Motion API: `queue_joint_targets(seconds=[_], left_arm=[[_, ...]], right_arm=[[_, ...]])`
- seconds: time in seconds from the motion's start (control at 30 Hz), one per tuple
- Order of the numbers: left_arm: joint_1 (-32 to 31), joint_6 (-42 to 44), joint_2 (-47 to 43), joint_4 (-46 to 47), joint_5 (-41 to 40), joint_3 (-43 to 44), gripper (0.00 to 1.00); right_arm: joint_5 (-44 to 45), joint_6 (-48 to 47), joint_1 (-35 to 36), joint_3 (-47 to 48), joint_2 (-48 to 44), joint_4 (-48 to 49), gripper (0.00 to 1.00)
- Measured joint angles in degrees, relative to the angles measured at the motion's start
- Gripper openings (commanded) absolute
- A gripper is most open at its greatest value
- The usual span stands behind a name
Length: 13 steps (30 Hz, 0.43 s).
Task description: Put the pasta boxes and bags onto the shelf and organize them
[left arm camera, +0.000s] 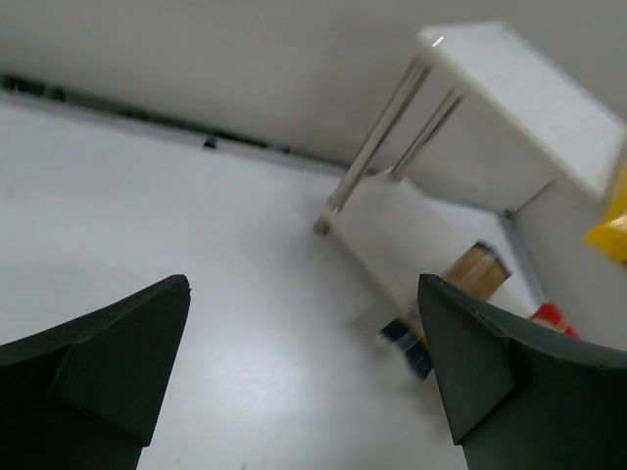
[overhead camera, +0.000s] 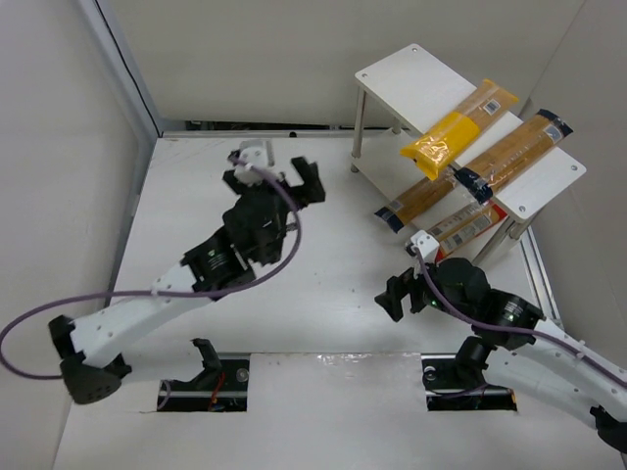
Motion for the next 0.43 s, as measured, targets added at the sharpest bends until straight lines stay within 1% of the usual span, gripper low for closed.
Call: queue_joint_targets(seconds=[0.1,0.2,0.3,0.37,0.43], left_arm=[[2.01,-13.86,-9.20,-8.85,2.80,-13.44,1.00],[2.08,-23.63,-12.13,-16.33,6.78,-23.39,1.00],[2.08,-29.57,-9.51,-22.34,10.36,-28.04,1.00],[2.05,-31.95,-7.82,-25.03,11.54,-28.92,1.00],[2.05,-32.98,-7.02,-25.29,11.85,-28.92,1.00]], right_arm=[[4.94,2.49,0.00,0.00,1.38,0.02,0.99],[8.68,4.63,0.00,-0.59,2.21,1.20,0.99],[11.15,6.38,0.00,-2.32,1.97,4.00,0.99],[12.31,7.30,0.00,-3.50,1.40,5.14,0.99],[12.83,7.61,0.00,-3.93,0.74,5.62,0.99]])
